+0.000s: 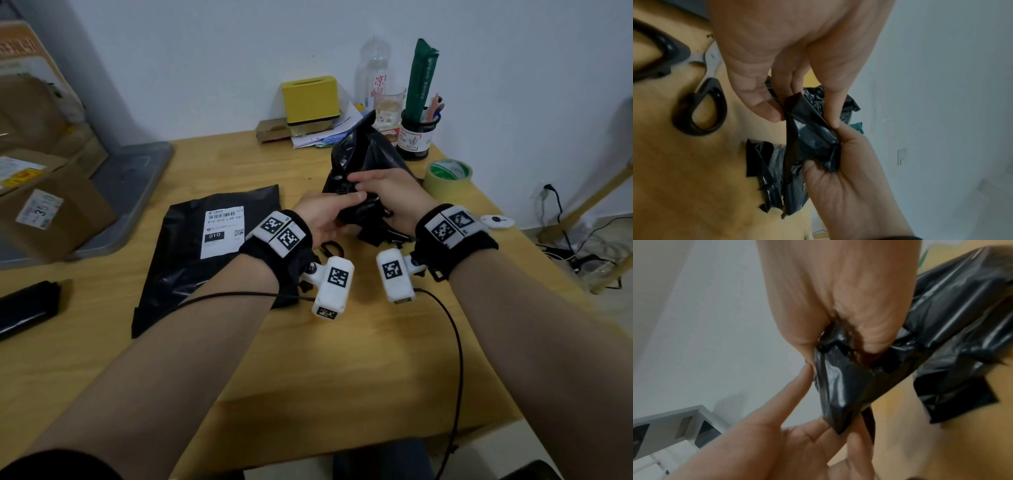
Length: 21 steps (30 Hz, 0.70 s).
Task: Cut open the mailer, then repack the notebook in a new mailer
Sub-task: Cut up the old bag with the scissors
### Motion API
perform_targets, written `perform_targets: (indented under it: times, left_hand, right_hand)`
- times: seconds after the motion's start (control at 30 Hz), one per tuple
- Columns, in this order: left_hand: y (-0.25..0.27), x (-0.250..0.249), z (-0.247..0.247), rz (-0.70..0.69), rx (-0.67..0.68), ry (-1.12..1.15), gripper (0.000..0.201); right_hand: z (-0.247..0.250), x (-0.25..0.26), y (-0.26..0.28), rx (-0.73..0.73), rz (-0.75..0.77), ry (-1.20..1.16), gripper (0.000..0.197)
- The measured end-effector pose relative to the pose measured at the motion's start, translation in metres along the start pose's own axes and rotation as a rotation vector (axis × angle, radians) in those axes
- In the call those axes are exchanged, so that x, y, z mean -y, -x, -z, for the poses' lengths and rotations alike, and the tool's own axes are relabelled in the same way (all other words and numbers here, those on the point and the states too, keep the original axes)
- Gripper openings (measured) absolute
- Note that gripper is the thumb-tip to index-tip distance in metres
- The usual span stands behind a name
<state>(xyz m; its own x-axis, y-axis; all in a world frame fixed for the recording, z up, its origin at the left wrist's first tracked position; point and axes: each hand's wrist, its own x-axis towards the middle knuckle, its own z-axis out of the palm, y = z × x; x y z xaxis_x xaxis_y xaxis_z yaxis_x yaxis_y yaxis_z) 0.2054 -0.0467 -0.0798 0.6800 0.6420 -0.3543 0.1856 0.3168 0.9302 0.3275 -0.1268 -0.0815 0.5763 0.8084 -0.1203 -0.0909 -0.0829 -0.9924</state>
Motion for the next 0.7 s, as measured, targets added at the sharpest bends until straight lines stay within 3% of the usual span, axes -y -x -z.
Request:
perform_targets:
  times: [0.1,0.23,0.33,0.57,0.7]
  left_hand:
    - [0.002,0.000,0.009,-0.029,0.006,-0.069,0.040]
    - [0.009,-0.005,0.020,-0.116,-0.051,-0.214,0.031]
    - [0.011,-0.007,0.029,-0.152,-0.074,-0.239,0.040]
    - [0.008,-0.004,0.059,-0.209,-0.275,-0.156,0.012]
    - [0.011,-0.002,0.073,-0.230,-0.332,-0.148,0.014]
  right_hand:
    - [-0.015,0.000,0.005,0.093,-0.049,-0.131,0.028]
    - [-0.040,0.009,0.014,0.201,-0.150,-0.222,0.039]
    - [-0.054,0.016,0.020,0.231,-0.188,-0.235,0.047]
    - [-0.077,0.017,0.026,0.352,-0.148,-0.241,0.044]
    - [-0.081,0.021,0.026,0.363,-0.068,-0.111,0.033]
